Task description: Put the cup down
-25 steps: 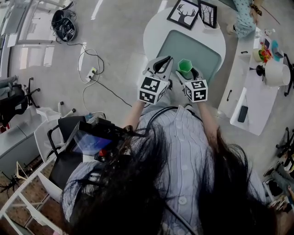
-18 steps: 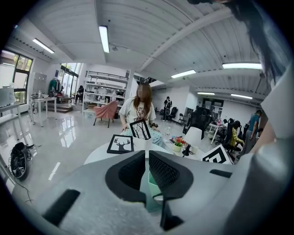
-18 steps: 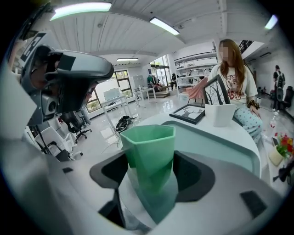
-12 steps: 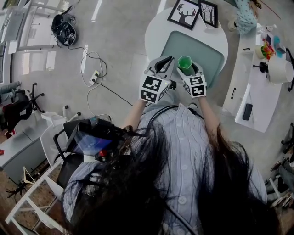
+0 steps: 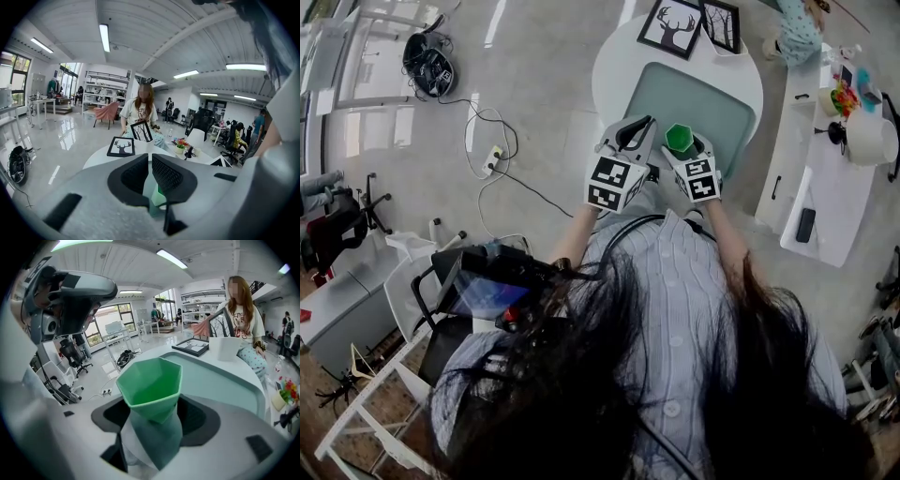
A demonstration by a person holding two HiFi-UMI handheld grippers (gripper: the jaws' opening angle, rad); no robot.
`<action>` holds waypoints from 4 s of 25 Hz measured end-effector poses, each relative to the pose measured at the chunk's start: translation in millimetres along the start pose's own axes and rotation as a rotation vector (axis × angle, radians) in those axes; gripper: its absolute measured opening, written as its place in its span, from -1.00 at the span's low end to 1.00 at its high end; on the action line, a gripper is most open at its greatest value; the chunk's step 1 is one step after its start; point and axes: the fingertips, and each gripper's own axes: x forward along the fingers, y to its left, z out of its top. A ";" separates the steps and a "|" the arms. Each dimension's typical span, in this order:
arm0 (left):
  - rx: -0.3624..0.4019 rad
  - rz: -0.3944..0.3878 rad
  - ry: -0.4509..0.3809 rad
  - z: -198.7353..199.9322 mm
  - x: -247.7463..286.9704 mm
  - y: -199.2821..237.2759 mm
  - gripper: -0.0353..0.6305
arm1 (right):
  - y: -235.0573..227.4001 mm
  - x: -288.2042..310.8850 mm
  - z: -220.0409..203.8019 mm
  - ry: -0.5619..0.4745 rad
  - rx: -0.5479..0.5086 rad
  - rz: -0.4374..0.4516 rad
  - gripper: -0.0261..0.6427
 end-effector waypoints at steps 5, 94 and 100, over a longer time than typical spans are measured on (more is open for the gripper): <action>0.004 0.001 -0.006 3.1 0.3 -3.7 -0.82 | 4.0 1.8 -8.9 0.041 0.040 0.040 0.04; -0.036 0.401 -0.009 -80.0 -143.1 -227.9 -0.82 | 49.1 -273.6 -22.0 -0.403 0.154 0.360 -0.56; -0.058 0.387 -0.052 -93.6 -180.2 -232.6 -0.82 | 90.9 -292.5 -35.7 -0.394 0.139 0.342 -0.58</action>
